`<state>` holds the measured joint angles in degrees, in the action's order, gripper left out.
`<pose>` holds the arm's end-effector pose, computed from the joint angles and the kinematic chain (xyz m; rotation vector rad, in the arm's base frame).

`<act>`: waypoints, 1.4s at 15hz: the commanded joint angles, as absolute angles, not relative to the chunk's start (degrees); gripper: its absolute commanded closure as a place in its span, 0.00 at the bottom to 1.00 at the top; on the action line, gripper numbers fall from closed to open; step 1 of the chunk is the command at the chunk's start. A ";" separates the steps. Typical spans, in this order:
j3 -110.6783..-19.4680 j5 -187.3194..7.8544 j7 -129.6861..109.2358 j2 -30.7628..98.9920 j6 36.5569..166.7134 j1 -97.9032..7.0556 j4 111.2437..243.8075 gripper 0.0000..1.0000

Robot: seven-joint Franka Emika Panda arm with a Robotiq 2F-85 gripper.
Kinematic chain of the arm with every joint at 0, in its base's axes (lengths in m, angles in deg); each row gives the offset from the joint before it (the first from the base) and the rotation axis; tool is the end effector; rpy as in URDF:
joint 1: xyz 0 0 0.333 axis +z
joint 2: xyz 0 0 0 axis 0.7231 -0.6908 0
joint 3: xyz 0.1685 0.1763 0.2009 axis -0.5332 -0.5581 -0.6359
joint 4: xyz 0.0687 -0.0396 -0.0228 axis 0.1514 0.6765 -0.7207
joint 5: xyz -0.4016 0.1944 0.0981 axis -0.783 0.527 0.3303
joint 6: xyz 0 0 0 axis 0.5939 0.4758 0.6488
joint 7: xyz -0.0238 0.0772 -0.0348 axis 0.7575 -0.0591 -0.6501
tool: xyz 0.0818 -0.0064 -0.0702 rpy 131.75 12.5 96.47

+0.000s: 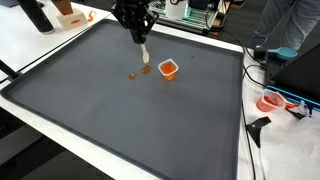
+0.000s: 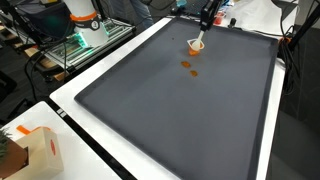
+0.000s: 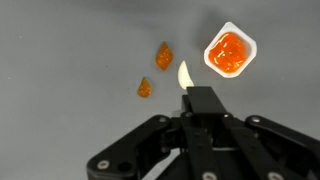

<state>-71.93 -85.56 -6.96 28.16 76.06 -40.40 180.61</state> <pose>0.6942 0.1064 0.3362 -3.1152 -0.0086 0.2487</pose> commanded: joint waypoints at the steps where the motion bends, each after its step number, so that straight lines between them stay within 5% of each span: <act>1: -72.60 -75.52 -16.44 24.87 72.09 -46.40 176.73 0.97; 21: -72.18 -47.47 -39.63 14.69 66.88 -61.67 173.95 0.97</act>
<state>-72.10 -50.13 -38.14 14.98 66.54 -60.49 172.77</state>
